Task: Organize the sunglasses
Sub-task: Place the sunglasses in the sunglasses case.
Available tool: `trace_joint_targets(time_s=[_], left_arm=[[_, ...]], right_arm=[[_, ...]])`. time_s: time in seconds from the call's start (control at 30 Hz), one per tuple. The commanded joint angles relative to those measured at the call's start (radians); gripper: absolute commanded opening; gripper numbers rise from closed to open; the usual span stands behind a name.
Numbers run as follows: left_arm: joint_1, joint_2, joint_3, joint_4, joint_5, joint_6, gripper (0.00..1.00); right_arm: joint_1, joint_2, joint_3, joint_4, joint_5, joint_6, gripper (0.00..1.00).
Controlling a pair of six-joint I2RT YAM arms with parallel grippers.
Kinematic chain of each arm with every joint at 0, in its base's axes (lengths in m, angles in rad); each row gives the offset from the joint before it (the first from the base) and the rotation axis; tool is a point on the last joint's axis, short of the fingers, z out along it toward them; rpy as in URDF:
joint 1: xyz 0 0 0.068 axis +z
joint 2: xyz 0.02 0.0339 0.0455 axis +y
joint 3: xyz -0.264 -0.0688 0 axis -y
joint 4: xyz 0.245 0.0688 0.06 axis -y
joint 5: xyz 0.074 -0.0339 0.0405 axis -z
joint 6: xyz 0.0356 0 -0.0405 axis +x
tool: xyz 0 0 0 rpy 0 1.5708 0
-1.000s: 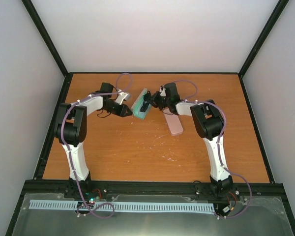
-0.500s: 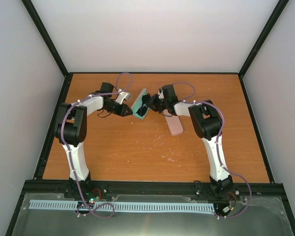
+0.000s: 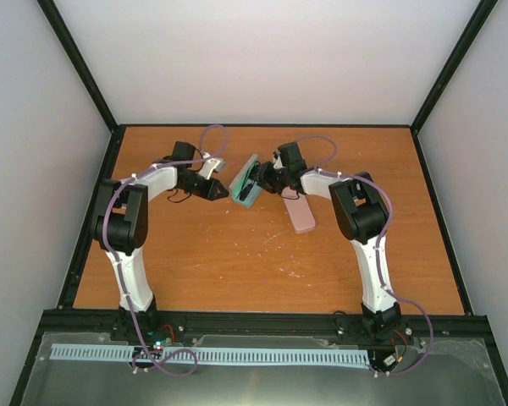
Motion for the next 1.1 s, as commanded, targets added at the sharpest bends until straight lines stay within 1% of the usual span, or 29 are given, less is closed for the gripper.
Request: trace_joint_targets(time_s=[0.0,0.07,0.17,0.37,0.43,0.47,0.5,0.53,0.57,0.73,0.87,1.07], left_arm=[[-0.005,-0.050,-0.004,0.026,-0.001,-0.003,0.20],[-0.005,-0.051,-0.001,0.028,-0.002,-0.002,0.20],[-0.005,-0.054,0.004,0.028,-0.006,-0.002,0.20],[-0.006,-0.057,0.005,0.029,-0.012,-0.002,0.20],[-0.007,-0.059,0.003,0.031,-0.014,-0.002,0.20],[-0.006,-0.059,0.004,0.031,-0.015,-0.002,0.20],[-0.007,-0.059,0.004,0.031,-0.016,-0.002,0.20],[-0.007,-0.060,0.005,0.030,-0.018,-0.001,0.20],[-0.007,-0.060,0.004,0.029,-0.020,0.000,0.20],[-0.007,-0.068,-0.003,0.034,-0.026,-0.001,0.20],[-0.006,-0.072,-0.006,0.037,-0.031,0.001,0.20],[-0.009,-0.072,-0.005,0.039,-0.034,0.001,0.20]], right_arm=[[0.005,-0.034,0.025,-0.151,0.046,-0.067,0.45],[0.004,-0.038,0.032,-0.173,0.054,-0.078,0.45],[0.003,-0.052,0.041,-0.205,0.071,-0.093,0.42],[-0.014,-0.076,0.033,-0.223,0.078,-0.098,0.42],[-0.017,-0.081,0.034,-0.221,0.075,-0.096,0.33],[-0.018,-0.082,0.036,-0.221,0.070,-0.095,0.32],[-0.019,-0.081,0.040,-0.227,0.066,-0.095,0.33],[-0.019,-0.079,0.047,-0.235,0.065,-0.094,0.41],[-0.018,-0.079,0.052,-0.246,0.066,-0.095,0.44],[-0.019,-0.092,0.066,-0.299,0.088,-0.120,0.44],[-0.018,-0.092,0.097,-0.390,0.118,-0.157,0.44],[-0.018,-0.092,0.117,-0.464,0.136,-0.173,0.47]])
